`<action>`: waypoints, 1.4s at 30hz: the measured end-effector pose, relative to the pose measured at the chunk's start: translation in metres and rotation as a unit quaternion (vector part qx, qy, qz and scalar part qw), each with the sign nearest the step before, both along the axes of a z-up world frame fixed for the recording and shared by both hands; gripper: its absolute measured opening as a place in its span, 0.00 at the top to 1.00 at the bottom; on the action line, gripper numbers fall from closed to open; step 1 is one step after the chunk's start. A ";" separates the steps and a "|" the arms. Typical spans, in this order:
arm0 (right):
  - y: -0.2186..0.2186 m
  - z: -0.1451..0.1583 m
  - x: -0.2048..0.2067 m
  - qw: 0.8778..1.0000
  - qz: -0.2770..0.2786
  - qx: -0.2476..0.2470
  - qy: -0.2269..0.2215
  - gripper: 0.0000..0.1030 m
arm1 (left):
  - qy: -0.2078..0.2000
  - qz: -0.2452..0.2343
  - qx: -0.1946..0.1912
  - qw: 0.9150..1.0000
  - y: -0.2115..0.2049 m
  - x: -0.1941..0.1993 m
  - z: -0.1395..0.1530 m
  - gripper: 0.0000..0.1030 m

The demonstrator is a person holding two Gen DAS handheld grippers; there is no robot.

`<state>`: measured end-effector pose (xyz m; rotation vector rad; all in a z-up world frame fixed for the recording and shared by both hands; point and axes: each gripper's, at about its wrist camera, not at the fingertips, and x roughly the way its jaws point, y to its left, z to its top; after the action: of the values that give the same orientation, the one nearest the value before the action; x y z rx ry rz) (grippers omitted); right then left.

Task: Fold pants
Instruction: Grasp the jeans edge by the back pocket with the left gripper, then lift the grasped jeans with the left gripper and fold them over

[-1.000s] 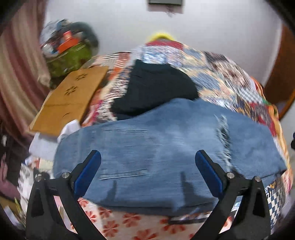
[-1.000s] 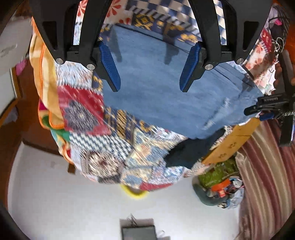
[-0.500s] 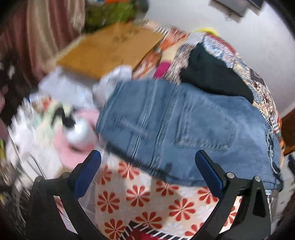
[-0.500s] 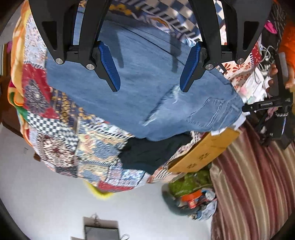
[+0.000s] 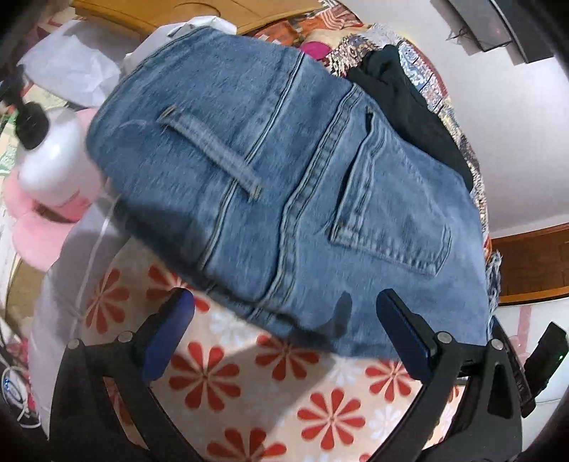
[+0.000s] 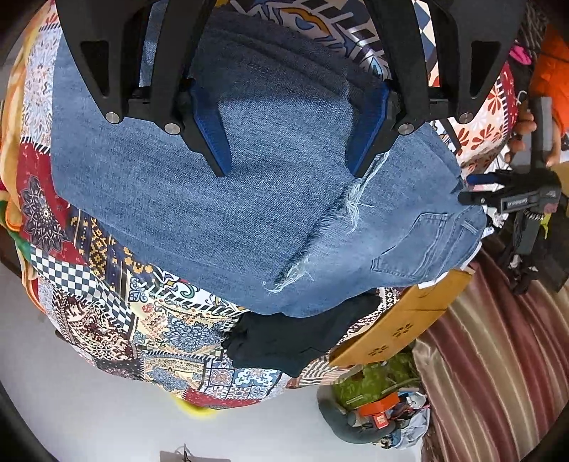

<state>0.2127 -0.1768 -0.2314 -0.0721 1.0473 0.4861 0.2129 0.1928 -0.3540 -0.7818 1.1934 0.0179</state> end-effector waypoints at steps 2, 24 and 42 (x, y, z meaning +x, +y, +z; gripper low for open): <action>0.001 -0.001 0.002 1.000 0.001 0.000 0.000 0.35 | 0.002 0.003 -0.009 1.000 0.004 0.004 -0.001 0.00; 0.001 -0.004 0.007 1.000 0.004 0.009 0.003 0.29 | -0.019 0.013 -0.041 0.999 0.023 0.042 -0.002 0.05; 0.001 -0.004 0.006 1.000 0.003 0.011 0.001 0.27 | -0.040 -0.022 0.179 0.983 -0.007 0.060 0.051 0.59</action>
<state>0.2187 -0.1759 -0.2359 -0.0545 1.0446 0.5036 0.2727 0.1857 -0.3032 -0.4351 1.0916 0.1601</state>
